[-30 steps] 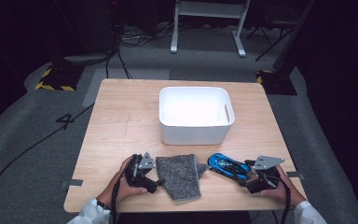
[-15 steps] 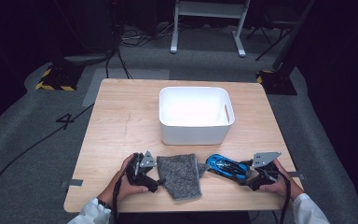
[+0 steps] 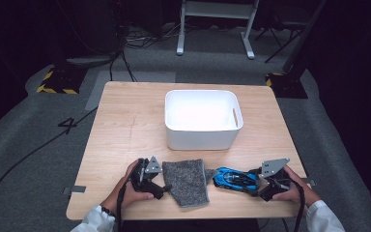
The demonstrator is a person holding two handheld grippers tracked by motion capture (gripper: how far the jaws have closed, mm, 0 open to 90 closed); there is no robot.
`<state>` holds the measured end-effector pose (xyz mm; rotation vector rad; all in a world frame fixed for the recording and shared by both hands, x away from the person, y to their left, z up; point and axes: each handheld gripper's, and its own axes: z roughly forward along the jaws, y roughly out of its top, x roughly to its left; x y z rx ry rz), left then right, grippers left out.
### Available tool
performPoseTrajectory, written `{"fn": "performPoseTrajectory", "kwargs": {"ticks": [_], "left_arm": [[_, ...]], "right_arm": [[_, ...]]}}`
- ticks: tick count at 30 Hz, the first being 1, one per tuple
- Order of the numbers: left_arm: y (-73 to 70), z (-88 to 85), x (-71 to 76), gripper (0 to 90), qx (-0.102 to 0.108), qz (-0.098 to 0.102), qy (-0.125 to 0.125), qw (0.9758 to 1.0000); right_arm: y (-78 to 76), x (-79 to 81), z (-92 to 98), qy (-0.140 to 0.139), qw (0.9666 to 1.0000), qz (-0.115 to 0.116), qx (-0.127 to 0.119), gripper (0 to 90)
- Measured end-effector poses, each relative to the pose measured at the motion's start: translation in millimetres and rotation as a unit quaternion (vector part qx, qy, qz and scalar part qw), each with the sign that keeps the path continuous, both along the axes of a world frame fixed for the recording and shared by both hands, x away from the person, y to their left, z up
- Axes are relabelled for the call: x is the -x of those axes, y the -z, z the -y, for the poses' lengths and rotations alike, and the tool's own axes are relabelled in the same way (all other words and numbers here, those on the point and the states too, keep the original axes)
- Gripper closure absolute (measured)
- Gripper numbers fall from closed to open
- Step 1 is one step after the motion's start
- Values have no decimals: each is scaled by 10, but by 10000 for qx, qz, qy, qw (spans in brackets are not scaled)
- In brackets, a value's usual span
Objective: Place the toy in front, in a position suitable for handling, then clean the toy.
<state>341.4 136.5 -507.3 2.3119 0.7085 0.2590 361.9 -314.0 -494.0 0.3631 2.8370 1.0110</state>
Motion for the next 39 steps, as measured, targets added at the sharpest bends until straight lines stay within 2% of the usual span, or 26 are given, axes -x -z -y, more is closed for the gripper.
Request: {"fn": "performPoseTrajectory", "kwargs": {"ticks": [3, 9, 10, 16, 23, 26, 27, 35, 36, 38, 39], "left_arm": [[0, 0, 1, 46, -1, 1, -5, 10000], [0, 0, 1, 46, -2, 0, -6, 10000], [0, 2, 0, 45, 3, -3, -5, 10000], [3, 6, -4, 41, 11, -9, -10, 10000], [3, 6, -10, 38, 7, -10, 6, 10000], [3, 6, -11, 37, 7, -11, 12, 10000], [3, 6, -11, 37, 9, -13, 10, 10000], [3, 6, -11, 38, 8, -12, 13, 10000], [-14, 7, -12, 41, -61, -61, 31, 10000], [-33, 4, -19, 53, -64, -109, 44, 9999], [-44, -2, -23, 103, 28, -131, 28, 9999]], "right_arm": [[-13, 1, 40, 168, 9998, 84, 8, 153], [-37, 52, 119, 474, 9987, 172, -124, 163], [-64, 84, 113, 533, 9979, 169, -317, 200], [-131, 88, 80, 572, 9967, 179, -552, 185], [-13, 70, -62, 600, 9976, 224, -270, 167], [24, 66, -87, 616, 9976, 213, -227, 156], [26, 71, -96, 613, 9976, 270, -179, 156], [20, 76, -112, 615, 9975, 278, -205, 159], [15, 72, -113, 627, 9975, 251, -208, 159], [12, 67, -115, 619, 9976, 239, -203, 161], [15, 62, -121, 605, 9977, 227, -197, 161]]}}
